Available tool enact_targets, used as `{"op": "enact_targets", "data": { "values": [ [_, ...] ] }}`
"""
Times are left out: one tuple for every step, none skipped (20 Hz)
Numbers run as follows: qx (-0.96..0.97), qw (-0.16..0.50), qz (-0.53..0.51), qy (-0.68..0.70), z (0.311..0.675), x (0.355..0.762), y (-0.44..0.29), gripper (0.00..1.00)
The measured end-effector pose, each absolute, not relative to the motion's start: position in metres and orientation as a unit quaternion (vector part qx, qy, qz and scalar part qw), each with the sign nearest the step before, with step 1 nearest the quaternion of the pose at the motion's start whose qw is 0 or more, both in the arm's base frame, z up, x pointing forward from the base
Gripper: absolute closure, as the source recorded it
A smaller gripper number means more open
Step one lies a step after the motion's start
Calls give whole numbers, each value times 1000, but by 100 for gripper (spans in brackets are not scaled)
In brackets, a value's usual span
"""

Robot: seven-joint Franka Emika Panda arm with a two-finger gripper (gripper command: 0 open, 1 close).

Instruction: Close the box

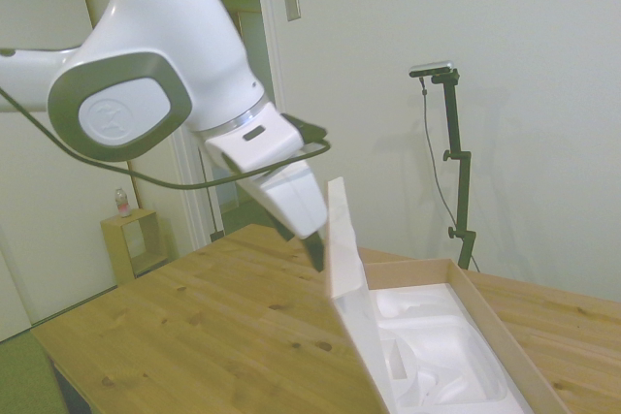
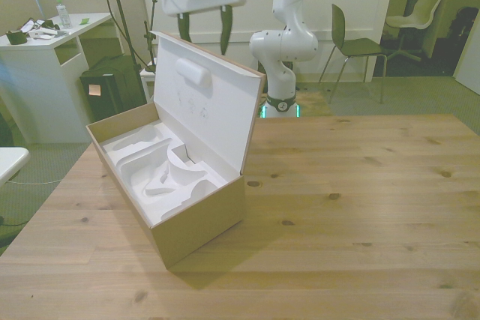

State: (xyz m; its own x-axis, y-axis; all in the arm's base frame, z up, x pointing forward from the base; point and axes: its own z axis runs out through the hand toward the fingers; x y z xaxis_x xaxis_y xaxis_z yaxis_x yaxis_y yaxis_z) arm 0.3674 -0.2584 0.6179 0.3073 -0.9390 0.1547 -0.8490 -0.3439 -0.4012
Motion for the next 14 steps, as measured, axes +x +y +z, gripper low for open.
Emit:
{"op": "enact_targets", "data": {
  "values": [
    [-794, 126, -184, 565, 623, 372, -273, 0],
    [-791, 128, -185, 568, 627, 379, -287, 0],
    [-791, 126, -184, 570, 629, 387, -297, 0],
    [-790, 124, -182, 572, 629, 395, -305, 0],
    [-789, 122, -182, 573, 629, 402, -311, 0],
    [-791, 119, -180, 573, 629, 407, -314, 0],
    [-794, 117, -179, 569, 628, 411, -313, 0],
    [-797, 117, -177, 566, 626, 413, -310, 0],
    [-801, 116, -175, 561, 624, 415, -305, 0],
    [-806, 117, -173, 554, 620, 416, -295, 0],
    [-812, 118, -167, 547, 614, 417, -283, 0],
    [-819, 118, -161, 537, 606, 418, -268, 0],
    [-827, 119, -156, 526, 598, 417, -251, 0],
    [-836, 119, -147, 515, 589, 415, -232, 0]
  ]
}}
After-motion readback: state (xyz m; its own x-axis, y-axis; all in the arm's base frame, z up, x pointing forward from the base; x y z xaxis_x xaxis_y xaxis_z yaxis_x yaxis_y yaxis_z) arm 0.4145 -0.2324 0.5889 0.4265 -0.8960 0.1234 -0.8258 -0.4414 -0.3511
